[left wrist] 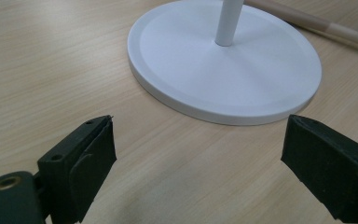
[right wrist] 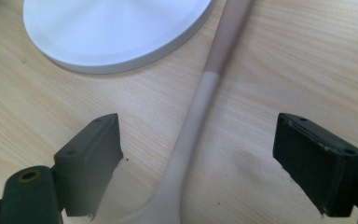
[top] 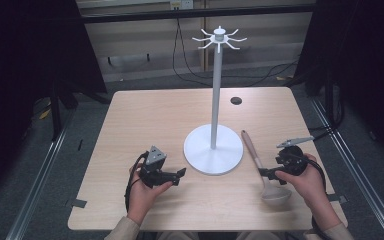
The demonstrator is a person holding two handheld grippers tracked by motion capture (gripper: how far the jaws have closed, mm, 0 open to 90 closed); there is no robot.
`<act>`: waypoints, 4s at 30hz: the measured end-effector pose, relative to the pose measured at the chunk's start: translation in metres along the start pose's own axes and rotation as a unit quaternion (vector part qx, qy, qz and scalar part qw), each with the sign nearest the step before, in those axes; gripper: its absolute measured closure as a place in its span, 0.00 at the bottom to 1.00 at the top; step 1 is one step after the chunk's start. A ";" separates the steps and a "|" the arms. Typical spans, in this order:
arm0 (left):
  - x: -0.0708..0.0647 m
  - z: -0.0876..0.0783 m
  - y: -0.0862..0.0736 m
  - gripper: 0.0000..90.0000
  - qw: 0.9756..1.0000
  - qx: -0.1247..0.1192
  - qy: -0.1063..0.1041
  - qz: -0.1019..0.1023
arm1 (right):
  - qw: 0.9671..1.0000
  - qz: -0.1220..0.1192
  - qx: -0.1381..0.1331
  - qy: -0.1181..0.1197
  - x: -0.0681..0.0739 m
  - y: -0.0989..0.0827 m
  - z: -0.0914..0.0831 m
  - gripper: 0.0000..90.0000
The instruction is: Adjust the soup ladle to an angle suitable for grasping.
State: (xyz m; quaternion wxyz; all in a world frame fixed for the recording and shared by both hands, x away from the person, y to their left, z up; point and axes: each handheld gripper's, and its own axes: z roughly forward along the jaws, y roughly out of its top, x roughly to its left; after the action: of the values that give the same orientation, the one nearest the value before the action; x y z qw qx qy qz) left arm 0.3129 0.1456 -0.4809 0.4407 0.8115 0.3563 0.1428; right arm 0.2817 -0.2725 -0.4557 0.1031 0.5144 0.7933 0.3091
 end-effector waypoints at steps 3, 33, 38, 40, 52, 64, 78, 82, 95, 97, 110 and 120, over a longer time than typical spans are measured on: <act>0.002 -0.002 -0.001 0.11 1.000 -0.001 0.001 0.001 | 1.000 0.001 -0.001 -0.002 0.000 0.001 0.002 0.17; 0.016 -0.031 -0.021 0.11 0.999 -0.002 0.035 -0.022 | 0.994 -0.098 0.049 0.013 0.025 0.027 0.040 0.97; 0.020 -0.035 -0.023 0.11 0.999 -0.005 0.039 -0.031 | 0.993 -0.097 0.069 -0.003 0.028 0.035 0.054 1.00; 0.020 -0.034 -0.023 0.11 0.999 -0.004 0.040 -0.031 | 0.991 -0.102 0.083 -0.004 0.028 0.038 0.061 1.00; 0.019 -0.033 -0.022 0.11 0.999 -0.004 0.035 -0.025 | 0.987 -0.110 0.107 -0.047 0.015 0.055 0.073 1.00; 0.018 -0.033 -0.021 0.11 0.999 -0.007 0.035 -0.027 | 0.993 -0.046 0.078 -0.074 -0.006 0.054 0.073 1.00; 0.017 -0.031 -0.020 0.12 0.999 -0.002 0.031 -0.022 | 0.995 -0.021 0.066 -0.069 -0.012 0.051 0.071 0.94; 0.016 -0.030 -0.020 0.12 0.999 -0.004 0.032 -0.025 | 0.996 -0.018 0.067 -0.062 -0.012 0.052 0.071 0.91; 0.016 -0.031 -0.018 0.12 0.999 -0.007 0.031 -0.021 | 0.996 0.019 0.053 -0.076 -0.013 0.060 0.043 0.75; 0.016 -0.032 -0.018 0.12 0.999 -0.007 0.032 -0.018 | 0.995 0.032 0.057 -0.080 -0.014 0.060 0.040 0.73; 0.014 -0.031 -0.017 0.12 0.999 -0.006 0.031 -0.015 | 0.988 0.085 0.096 -0.090 -0.018 0.052 0.043 0.70; 0.014 -0.031 -0.017 0.12 0.999 -0.006 0.029 -0.014 | 0.983 0.107 0.117 -0.096 -0.019 0.051 0.049 0.70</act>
State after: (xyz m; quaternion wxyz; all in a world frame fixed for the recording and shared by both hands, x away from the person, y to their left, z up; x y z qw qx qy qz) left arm 0.2988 0.1803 -0.4781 0.4369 0.7993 0.3794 0.1620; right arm 0.3521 -0.2565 -0.4666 0.0840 0.6322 0.7506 0.1727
